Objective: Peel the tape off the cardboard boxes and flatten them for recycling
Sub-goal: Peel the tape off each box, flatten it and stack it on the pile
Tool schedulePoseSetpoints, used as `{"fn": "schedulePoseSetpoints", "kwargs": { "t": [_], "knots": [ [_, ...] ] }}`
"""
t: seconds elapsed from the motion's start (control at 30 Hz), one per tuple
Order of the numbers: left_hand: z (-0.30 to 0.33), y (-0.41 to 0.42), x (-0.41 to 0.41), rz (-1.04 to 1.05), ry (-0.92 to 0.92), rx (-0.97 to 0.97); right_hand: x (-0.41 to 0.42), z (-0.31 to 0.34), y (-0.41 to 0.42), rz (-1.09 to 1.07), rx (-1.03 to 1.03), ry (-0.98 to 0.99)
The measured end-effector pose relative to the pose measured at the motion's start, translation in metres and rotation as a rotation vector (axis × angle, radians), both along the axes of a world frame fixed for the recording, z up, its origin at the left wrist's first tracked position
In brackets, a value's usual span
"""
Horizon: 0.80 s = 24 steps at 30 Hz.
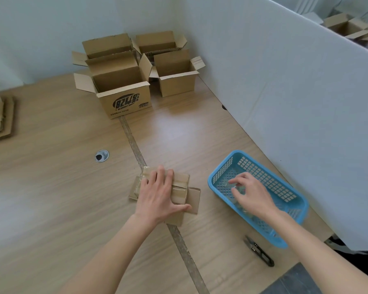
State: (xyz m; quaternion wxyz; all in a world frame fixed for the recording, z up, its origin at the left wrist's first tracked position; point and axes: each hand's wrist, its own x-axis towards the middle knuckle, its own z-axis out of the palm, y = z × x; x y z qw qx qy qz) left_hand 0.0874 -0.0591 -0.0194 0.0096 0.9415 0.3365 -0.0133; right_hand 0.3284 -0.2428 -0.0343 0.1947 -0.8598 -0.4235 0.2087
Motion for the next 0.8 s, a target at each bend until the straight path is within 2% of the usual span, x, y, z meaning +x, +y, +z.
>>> {"fn": "schedulePoseSetpoints", "kwargs": {
  "t": [0.1,0.23,0.3,0.37,0.43,0.57,0.73,0.8],
  "knots": [
    [0.002,0.005,-0.001,-0.021,0.025,-0.056,-0.015,0.008,0.019,0.086,0.089,-0.035],
    [0.01,0.034,-0.009,-0.171,0.027,-0.259,-0.058,0.015,0.054,0.248,0.211,0.256],
    [0.013,0.046,-0.016,-0.225,0.033,-0.234,-0.078,0.011,0.066,0.282,0.223,0.322],
    [0.013,0.05,-0.024,-0.227,0.015,-0.139,-0.092,0.003,0.073,0.306,0.243,0.302],
    [0.01,0.05,-0.032,-0.178,-0.038,-0.156,-0.099,-0.003,0.077,0.279,0.292,0.333],
    [0.004,0.056,-0.045,-0.107,-0.164,-0.338,-0.101,-0.009,0.075,0.174,0.369,0.625],
    [0.007,0.057,-0.048,-0.137,-0.165,-0.298,-0.102,-0.011,0.073,0.14,0.324,0.83],
    [0.005,0.055,-0.05,-0.126,-0.184,-0.296,-0.103,-0.009,0.074,0.138,0.323,0.805]
  ]
}}
